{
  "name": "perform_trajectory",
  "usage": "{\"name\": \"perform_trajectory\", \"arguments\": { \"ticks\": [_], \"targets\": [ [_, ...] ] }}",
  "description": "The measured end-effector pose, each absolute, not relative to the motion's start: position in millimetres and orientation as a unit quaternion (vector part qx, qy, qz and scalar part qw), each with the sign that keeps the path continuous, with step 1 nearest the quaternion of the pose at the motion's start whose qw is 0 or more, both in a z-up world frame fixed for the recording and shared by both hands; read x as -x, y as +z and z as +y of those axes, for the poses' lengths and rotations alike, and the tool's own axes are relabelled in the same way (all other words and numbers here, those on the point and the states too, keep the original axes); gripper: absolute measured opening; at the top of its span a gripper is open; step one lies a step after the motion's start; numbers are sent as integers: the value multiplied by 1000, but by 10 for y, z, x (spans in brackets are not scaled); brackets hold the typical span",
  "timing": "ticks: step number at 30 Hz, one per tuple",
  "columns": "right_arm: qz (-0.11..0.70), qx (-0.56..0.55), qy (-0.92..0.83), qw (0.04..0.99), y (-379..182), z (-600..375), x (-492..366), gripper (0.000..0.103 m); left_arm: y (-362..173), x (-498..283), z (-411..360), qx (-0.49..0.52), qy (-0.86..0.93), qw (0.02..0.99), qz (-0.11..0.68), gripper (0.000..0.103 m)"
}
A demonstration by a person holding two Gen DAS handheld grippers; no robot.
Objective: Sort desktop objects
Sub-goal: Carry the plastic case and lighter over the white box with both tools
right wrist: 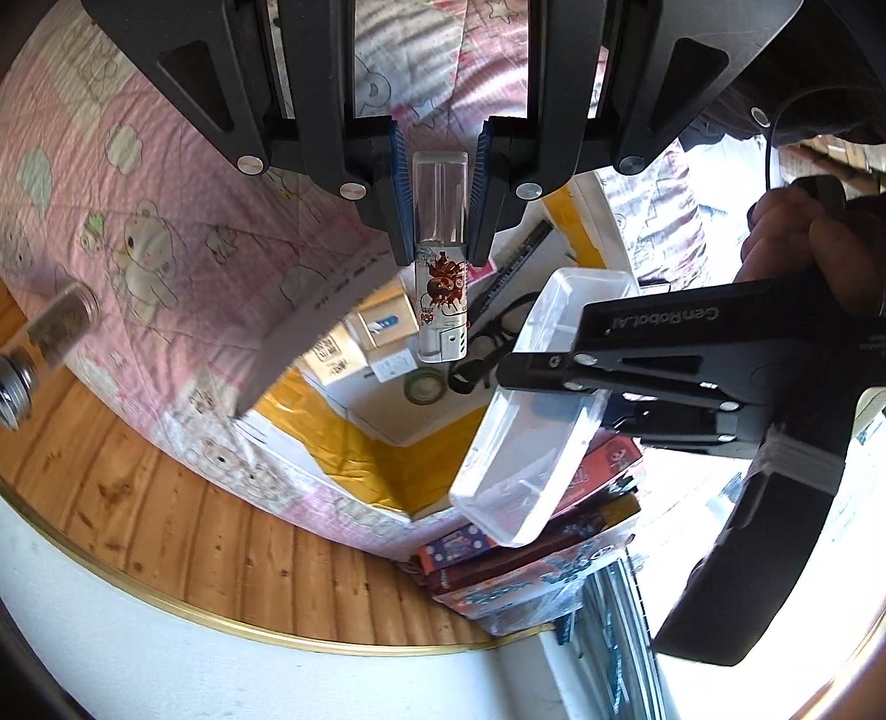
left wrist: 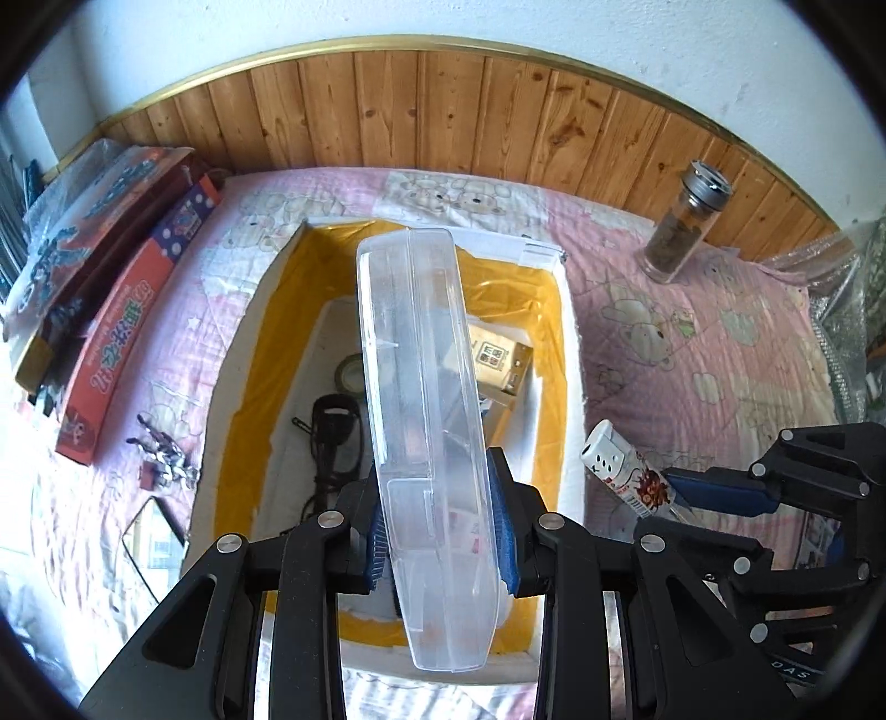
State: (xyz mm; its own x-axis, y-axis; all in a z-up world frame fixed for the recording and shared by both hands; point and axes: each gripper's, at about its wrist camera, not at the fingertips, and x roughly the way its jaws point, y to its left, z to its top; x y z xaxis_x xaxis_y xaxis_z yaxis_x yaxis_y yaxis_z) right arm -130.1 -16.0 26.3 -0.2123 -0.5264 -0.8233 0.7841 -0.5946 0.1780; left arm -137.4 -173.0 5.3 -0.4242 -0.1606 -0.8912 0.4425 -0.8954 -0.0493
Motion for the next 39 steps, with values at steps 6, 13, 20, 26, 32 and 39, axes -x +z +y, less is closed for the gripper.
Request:
{"name": "perform_trajectory", "arguments": {
  "ticks": [6,13,20,26,32,39],
  "targets": [
    [158,-457,-752,448,217,-373,1274,20,86,1424,-1962,-509,-836,180,95,32],
    [182,-450,-743,462,166,-546,1237,20,62,1646,-2084,-524,-841,132,-37,32],
    [207,-448,-731,470,51,-692,1224,20,-210,1931,-2082,-550,-814,72,-176,32],
    [235,-451,-720,471,-127,-814,1243,20,-441,2140,-2069,-551,-786,34,-279,32],
    [267,-454,-706,473,-319,-933,1265,20,-709,2313,-2088,-567,-754,0,-332,32],
    [257,-471,-700,471,-460,-985,1365,20,-934,2512,-2214,-596,-743,-14,-305,36]
  ]
}}
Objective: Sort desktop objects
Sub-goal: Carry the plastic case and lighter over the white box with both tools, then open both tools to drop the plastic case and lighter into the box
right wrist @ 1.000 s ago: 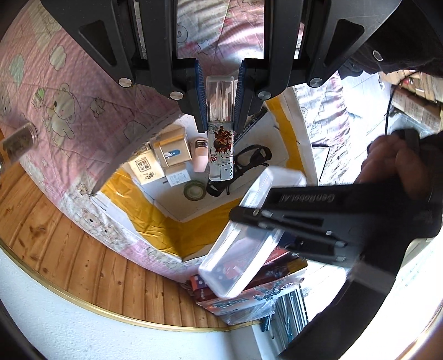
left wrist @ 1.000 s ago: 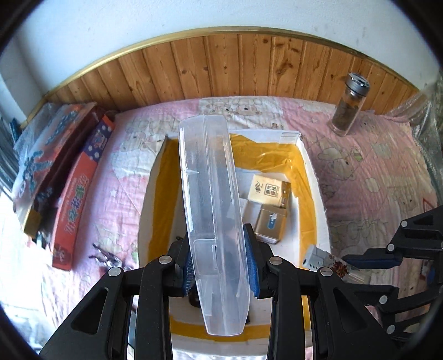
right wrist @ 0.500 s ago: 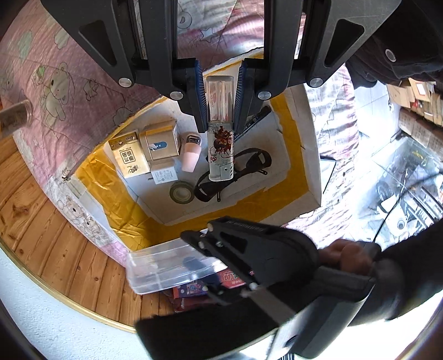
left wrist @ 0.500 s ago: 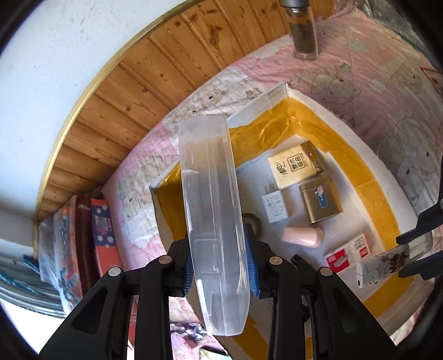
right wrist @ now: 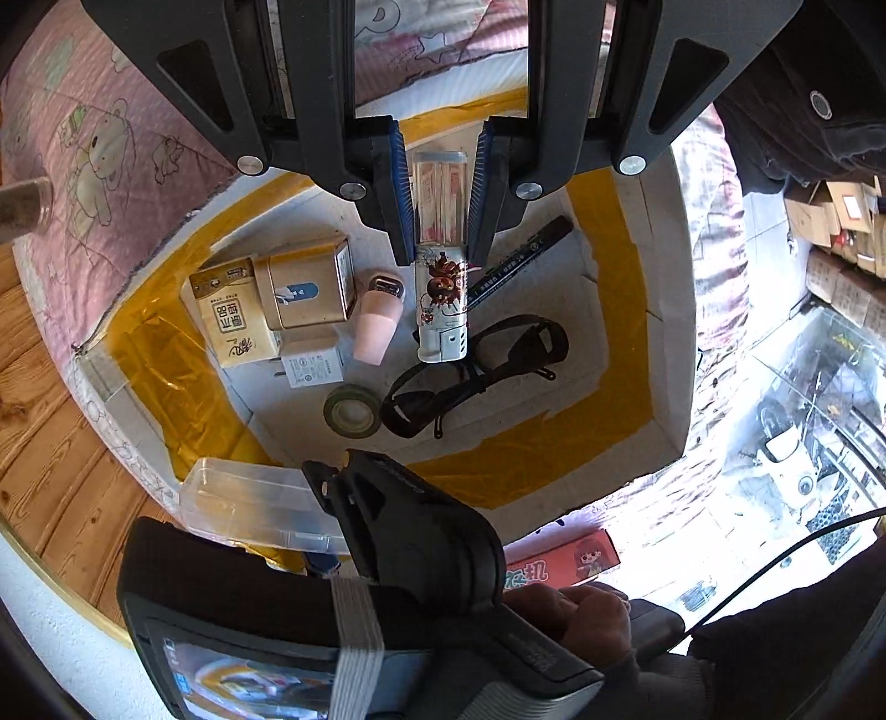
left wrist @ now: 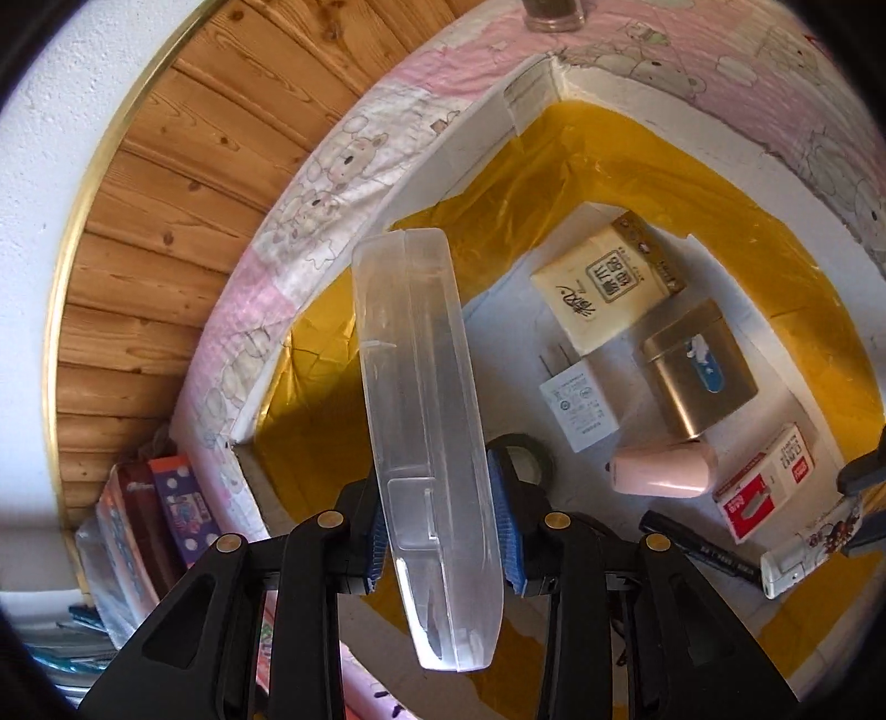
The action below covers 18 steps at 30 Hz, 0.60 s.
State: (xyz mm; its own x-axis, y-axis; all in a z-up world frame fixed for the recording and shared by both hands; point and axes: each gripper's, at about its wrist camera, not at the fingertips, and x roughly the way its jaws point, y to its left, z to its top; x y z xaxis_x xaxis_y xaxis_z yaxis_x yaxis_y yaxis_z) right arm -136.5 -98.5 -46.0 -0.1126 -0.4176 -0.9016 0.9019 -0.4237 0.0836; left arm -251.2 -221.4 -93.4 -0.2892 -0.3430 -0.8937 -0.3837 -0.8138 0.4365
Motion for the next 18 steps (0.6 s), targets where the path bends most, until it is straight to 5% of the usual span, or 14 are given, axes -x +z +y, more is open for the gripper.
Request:
{"name": "perform_trajectory", "arguments": {
  "ticks": [4,18],
  "targets": [
    [252,-477,-698,471,-496,-980,1405,20,-985,2550,-2340,604,748,-1,274,43],
    [233,-497,-689,474,-574,-1065,1523,20,-489,2247,-2604,571,808,-63,133,43]
  ]
}}
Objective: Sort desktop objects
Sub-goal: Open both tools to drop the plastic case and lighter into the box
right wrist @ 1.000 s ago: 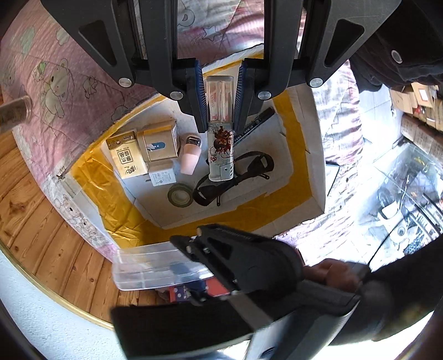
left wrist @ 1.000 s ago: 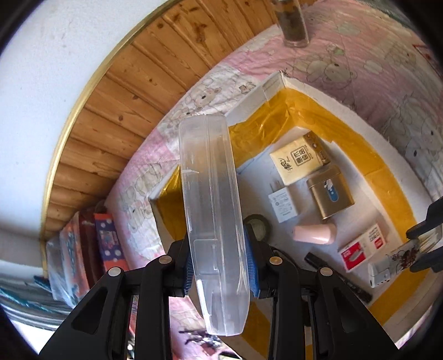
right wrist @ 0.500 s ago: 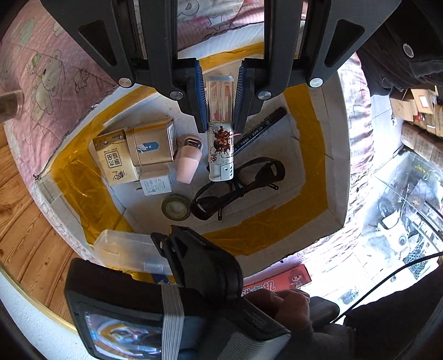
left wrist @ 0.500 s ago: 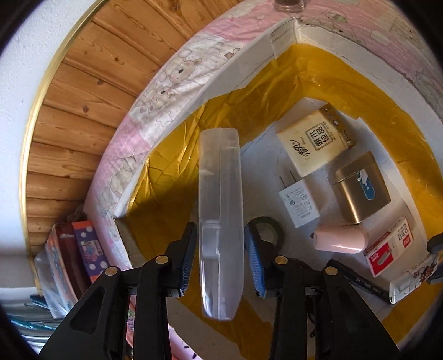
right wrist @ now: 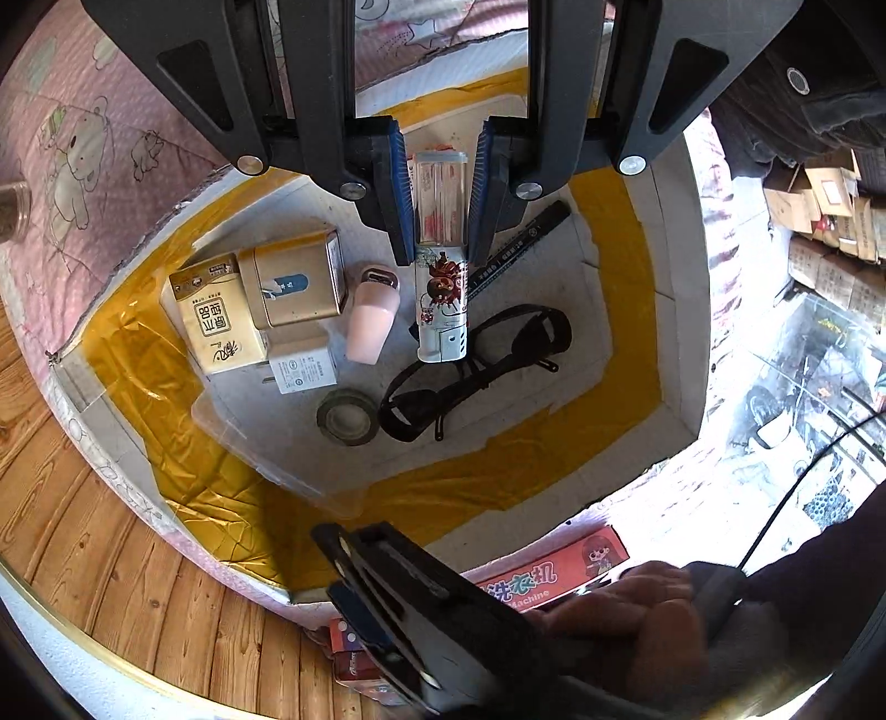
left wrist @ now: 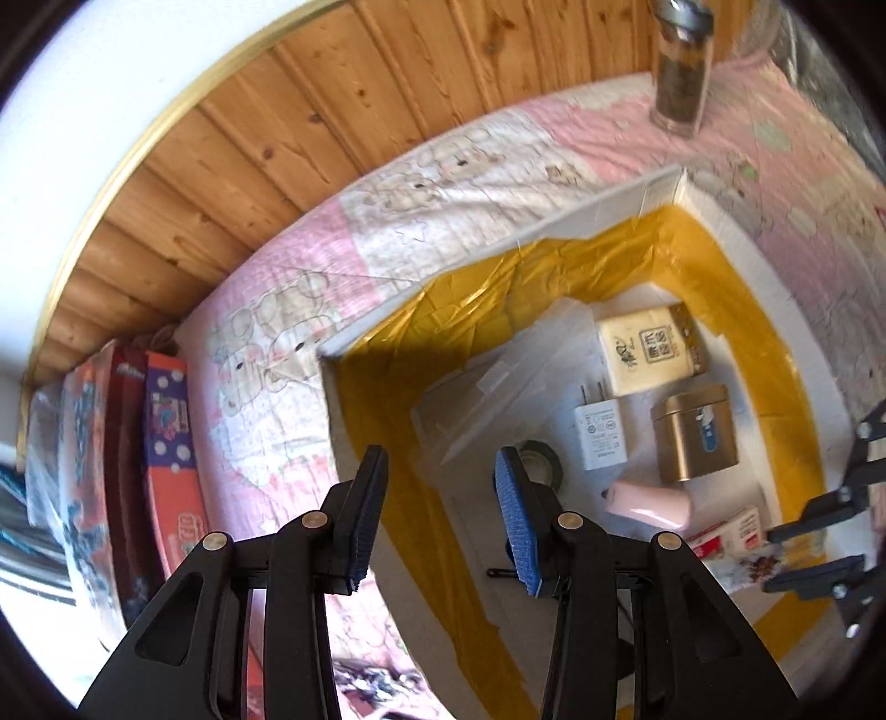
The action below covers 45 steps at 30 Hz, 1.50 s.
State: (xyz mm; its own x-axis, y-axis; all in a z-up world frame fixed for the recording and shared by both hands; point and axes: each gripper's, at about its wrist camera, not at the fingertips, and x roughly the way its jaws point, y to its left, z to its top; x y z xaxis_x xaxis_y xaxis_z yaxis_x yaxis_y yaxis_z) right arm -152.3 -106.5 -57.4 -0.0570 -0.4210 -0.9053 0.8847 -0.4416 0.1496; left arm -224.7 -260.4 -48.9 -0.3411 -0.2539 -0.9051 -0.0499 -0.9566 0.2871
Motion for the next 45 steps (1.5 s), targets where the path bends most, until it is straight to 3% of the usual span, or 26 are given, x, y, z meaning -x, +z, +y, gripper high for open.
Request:
{"name": "perform_trajectory", "arguments": {
  "ticks": [7,18,22,31,36,45],
  "targets": [
    [213,-500,-688,480,-451,-1127,1628,20,-230,1805,-2616,-554,-827,95,-32,43],
    [295,-521,-630,494,-831,-1572,1598,21,-182,1079,-2943,-522,-815,167,187,43],
    [264,-550,-637,471,-963,-1525,1740,40,-297,950,-2948,-531,-798,190,211,43],
    [206,-555,-661,461,-715,-1083,1739,41,-322,911,-2664,-527,-792,188,245,43],
    [188,-544,-673,464,-506,-913,1645,46,-316,972,-2487,-531,-787,185,255,43],
    [194,-534,-682,460,-347,-751,1348,49,-206,1035,-2210,-528,-791,184,246,43]
  ]
}}
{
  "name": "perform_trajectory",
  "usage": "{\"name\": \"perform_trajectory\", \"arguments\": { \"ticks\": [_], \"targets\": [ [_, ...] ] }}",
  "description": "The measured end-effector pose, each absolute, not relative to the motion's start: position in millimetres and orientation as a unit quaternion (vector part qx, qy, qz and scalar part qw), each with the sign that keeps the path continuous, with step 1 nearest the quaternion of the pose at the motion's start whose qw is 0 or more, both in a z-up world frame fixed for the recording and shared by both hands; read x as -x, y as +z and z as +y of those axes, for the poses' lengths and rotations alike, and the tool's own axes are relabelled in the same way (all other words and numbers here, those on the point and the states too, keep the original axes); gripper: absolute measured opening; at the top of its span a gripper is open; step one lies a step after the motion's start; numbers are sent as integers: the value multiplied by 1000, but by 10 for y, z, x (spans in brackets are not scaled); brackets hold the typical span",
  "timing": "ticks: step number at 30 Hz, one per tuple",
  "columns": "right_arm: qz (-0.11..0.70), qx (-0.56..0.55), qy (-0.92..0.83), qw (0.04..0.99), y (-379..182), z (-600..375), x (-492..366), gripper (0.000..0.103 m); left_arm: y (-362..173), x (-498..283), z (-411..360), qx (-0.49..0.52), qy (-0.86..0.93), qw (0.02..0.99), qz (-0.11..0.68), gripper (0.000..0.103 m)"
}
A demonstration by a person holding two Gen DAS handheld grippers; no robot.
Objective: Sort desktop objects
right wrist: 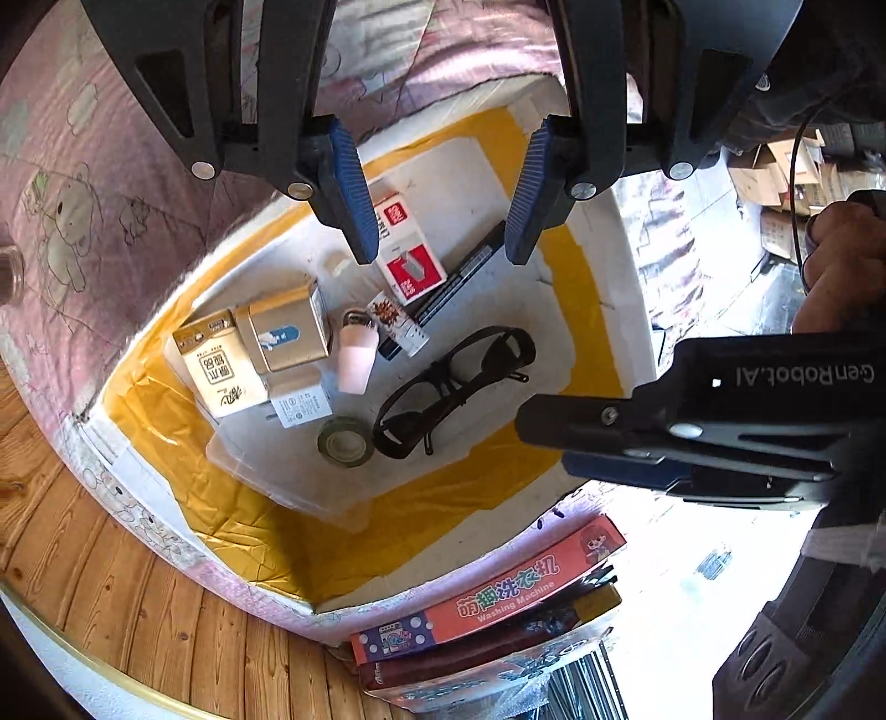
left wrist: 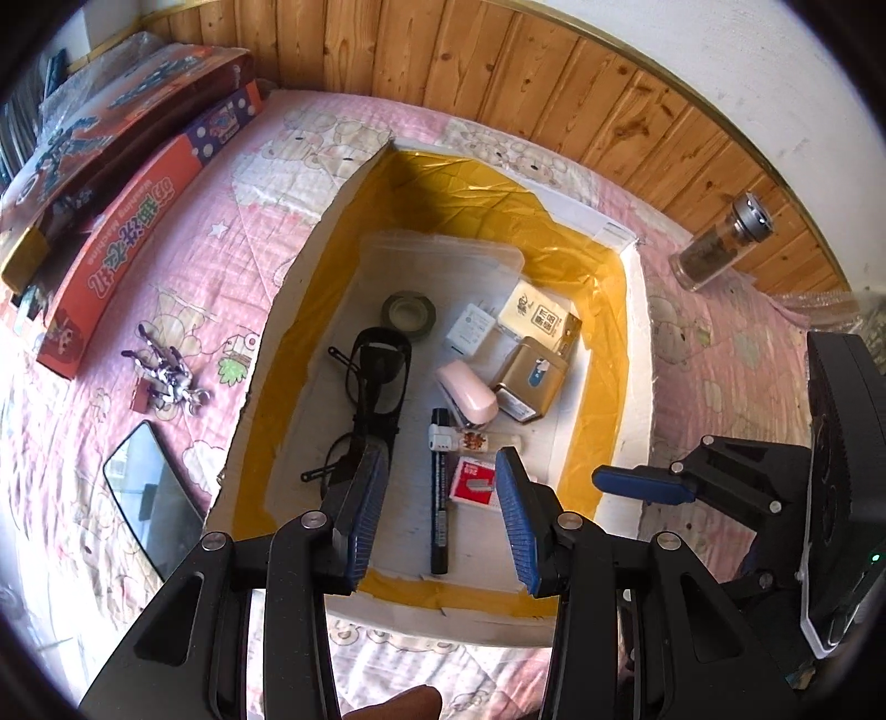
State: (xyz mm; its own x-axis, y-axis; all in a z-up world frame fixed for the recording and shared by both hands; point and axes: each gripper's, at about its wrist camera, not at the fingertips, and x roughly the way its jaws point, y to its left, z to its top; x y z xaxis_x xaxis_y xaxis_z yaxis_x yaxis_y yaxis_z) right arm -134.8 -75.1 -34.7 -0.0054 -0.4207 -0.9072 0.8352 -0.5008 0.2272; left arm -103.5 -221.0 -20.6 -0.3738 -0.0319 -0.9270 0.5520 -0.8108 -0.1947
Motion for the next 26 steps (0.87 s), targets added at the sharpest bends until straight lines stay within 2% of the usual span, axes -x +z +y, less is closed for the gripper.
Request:
{"name": "perform_trajectory", "arguments": {
  "ticks": [7,26],
  "targets": [
    [183,-538,-685,456,-318,-676,1219,50,-131,1024,-2066,-521,-800,183,236,52],
    [191,-536,-690,447,-239,-747,1112,50,-10,922,-2000,-502,-810,192,234,52]
  ]
}}
